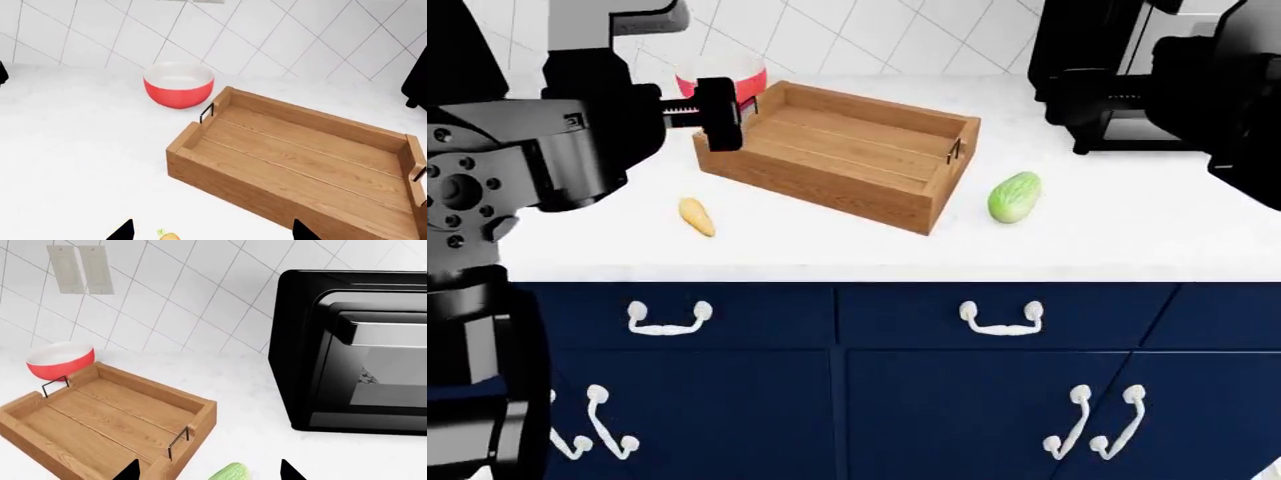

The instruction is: Place the two vegetables and bowl onto the tray for setting up a vegetable dip station.

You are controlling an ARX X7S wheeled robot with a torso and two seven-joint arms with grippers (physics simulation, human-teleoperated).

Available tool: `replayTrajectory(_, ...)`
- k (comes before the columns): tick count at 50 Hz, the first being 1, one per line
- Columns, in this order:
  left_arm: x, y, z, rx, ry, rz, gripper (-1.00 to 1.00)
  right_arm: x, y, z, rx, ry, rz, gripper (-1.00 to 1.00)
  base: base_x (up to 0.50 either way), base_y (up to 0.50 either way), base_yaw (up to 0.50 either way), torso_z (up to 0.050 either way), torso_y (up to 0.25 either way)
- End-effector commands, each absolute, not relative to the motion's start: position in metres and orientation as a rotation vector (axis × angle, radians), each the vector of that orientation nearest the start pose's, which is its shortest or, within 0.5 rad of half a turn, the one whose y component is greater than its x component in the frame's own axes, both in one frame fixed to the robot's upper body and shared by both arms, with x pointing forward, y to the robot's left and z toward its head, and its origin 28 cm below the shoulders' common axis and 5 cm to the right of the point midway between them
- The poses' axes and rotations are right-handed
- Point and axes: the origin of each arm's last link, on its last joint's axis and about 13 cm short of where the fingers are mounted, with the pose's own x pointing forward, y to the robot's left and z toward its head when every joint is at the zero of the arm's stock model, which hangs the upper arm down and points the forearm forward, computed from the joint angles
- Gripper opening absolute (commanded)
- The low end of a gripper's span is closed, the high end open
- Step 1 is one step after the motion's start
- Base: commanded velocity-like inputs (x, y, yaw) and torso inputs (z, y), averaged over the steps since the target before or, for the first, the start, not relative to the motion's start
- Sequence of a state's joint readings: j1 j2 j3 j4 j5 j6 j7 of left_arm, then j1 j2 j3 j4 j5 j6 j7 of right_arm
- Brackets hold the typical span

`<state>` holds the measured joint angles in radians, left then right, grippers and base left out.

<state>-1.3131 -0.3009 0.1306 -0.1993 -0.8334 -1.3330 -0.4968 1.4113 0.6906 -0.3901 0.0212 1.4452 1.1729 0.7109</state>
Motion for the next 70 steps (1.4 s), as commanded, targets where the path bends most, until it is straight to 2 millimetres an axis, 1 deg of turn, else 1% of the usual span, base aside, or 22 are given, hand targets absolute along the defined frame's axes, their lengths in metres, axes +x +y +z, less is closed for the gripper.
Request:
replayTrajectory(1, 0.326, 0.235, 0.292, -0.05, 0.343, 0.0, 1.0, 0.291, -0.167, 0.344, -0.02, 0.146, 0.051, 1.0, 0.0, 0.0, 0.0, 0.0, 0.0)
replayTrajectory(8, 0.319, 0.238, 0.286, -0.045, 0.359, 0.012, 1.0, 0.292, -0.166, 0.343, -0.022, 0.148, 0.05, 1.0, 0.0, 0.0, 0.0, 0.0, 0.0)
replayTrajectory(12, 0.322, 0.242, 0.284, -0.047, 0.364, 0.041, 1.0, 0.292, -0.166, 0.342, -0.026, 0.153, 0.05, 1.0, 0.0, 0.0, 0.0, 0.0, 0.0)
replayTrajectory(15, 0.321, 0.242, 0.281, -0.045, 0.37, 0.043, 1.0, 0.293, -0.166, 0.342, -0.027, 0.152, 0.051, 1.0, 0.0, 0.0, 0.0, 0.0, 0.0)
replayTrajectory(17, 0.322, 0.242, 0.279, -0.047, 0.376, 0.044, 1.0, 0.293, -0.166, 0.342, -0.027, 0.153, 0.052, 1.0, 0.0, 0.0, 0.0, 0.0, 0.0)
replayTrajectory(25, 0.337, 0.238, 0.269, -0.043, 0.41, 0.035, 1.0, 0.294, -0.166, 0.339, -0.026, 0.16, 0.053, 1.0, 0.0, 0.0, 0.0, 0.0, 0.0)
replayTrajectory(30, 0.333, 0.239, 0.259, -0.026, 0.443, 0.045, 1.0, 0.295, -0.167, 0.337, -0.025, 0.163, 0.052, 1.0, 0.0, 0.0, 0.0, 0.0, 0.0)
replayTrajectory(39, 0.328, 0.242, 0.254, -0.018, 0.455, 0.066, 1.0, 0.295, -0.166, 0.335, -0.024, 0.165, 0.058, 1.0, 0.0, 0.0, 0.0, 0.0, 0.0)
replayTrajectory(44, 0.33, 0.242, 0.249, -0.024, 0.462, 0.065, 1.0, 0.294, -0.165, 0.335, -0.025, 0.164, 0.061, 1.0, 0.0, 0.0, 0.0, 0.0, 0.0)
replayTrajectory(47, 0.332, 0.242, 0.245, -0.037, 0.473, 0.067, 1.0, 0.293, -0.165, 0.335, -0.024, 0.164, 0.06, 1.0, 0.0, 0.0, 0.0, 0.0, 0.0)
replayTrajectory(52, 0.34, 0.24, 0.251, -0.036, 0.454, 0.056, 1.0, 0.293, -0.166, 0.333, -0.022, 0.166, 0.058, 1.0, 0.0, 0.0, 0.0, 0.0, 0.0)
replayTrajectory(57, 0.346, 0.236, 0.252, -0.027, 0.448, 0.044, 1.0, 0.293, -0.166, 0.331, -0.019, 0.169, 0.059, 1.0, 0.0, 0.0, 0.0, 0.0, 0.0)
replayTrajectory(66, 0.346, 0.238, 0.233, -0.017, 0.496, 0.082, 1.0, 0.293, -0.167, 0.329, -0.017, 0.172, 0.057, 1.0, 0.0, 0.0, 0.0, 0.0, 0.0)
replayTrajectory(70, 0.349, 0.239, 0.232, -0.016, 0.497, 0.087, 1.0, 0.293, -0.168, 0.328, -0.016, 0.173, 0.057, 1.0, 0.0, 0.0, 0.0, 0.0, 0.0)
